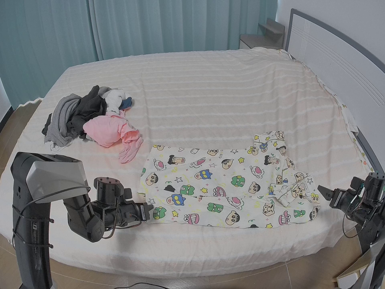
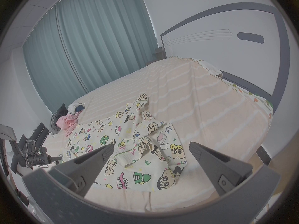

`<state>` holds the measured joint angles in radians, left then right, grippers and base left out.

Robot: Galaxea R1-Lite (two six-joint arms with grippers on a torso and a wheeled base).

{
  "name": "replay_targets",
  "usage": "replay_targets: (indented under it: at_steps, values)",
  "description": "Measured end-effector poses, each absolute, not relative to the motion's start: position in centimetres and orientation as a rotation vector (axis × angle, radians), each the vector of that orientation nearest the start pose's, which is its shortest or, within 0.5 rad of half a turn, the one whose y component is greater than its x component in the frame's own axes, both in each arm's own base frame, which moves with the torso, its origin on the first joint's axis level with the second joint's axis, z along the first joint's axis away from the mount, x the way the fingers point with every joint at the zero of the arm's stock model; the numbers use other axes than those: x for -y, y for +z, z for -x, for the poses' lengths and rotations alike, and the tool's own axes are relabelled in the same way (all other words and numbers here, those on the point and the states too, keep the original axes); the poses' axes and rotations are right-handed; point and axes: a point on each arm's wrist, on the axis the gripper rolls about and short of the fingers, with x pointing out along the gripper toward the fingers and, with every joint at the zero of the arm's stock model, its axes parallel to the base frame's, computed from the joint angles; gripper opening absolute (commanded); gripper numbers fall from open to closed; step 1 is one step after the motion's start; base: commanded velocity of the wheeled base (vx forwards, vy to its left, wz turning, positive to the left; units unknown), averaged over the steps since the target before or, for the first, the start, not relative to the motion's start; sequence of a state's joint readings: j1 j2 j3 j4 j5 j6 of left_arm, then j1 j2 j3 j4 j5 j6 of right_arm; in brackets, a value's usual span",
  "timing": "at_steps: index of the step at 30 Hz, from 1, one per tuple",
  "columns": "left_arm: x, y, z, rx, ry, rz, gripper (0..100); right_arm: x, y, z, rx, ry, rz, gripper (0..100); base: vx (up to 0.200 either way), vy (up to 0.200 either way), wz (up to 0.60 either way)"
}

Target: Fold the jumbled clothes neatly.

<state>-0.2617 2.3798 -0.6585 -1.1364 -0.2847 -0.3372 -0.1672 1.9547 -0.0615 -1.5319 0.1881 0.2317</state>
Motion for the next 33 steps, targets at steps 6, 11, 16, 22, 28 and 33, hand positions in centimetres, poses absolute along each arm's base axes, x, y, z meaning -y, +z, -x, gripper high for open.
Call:
replay_targets:
  at_steps: [6, 11, 16, 22, 28, 33]
  values:
    - [9.4, -2.7, -32.8, -0.694, -0.425, 0.323, 0, 3.3, 5.0, -22.2, -0.369, -0.022, -0.295, 100, 0.0, 0.0, 0.0]
    - [9.1, -2.7, -32.0, -0.741, -0.423, 0.302, 0, 3.3, 4.8, -22.2, -0.379, -0.023, -0.297, 100, 0.0, 0.0, 0.0]
    - [8.8, -2.7, -31.3, -0.761, -0.418, 0.292, 0, 3.3, 4.7, -22.1, -0.387, -0.024, -0.298, 100, 0.0, 0.0, 0.0]
    - [8.3, -2.3, -31.0, -0.763, -0.407, 0.295, 0, 3.3, 4.6, -22.0, -0.392, -0.024, -0.299, 100, 0.0, 0.0, 0.0]
    - [8.2, -2.2, -31.0, -0.756, -0.404, 0.297, 100, 3.1, 4.4, -22.1, -0.402, -0.02, -0.306, 100, 0.0, 0.0, 0.0]
    - [8.2, -2.2, -31.2, -0.749, -0.404, 0.298, 100, 2.4, 4.2, -22.3, -0.416, 0.001, -0.402, 100, 0.0, 0.0, 0.0]
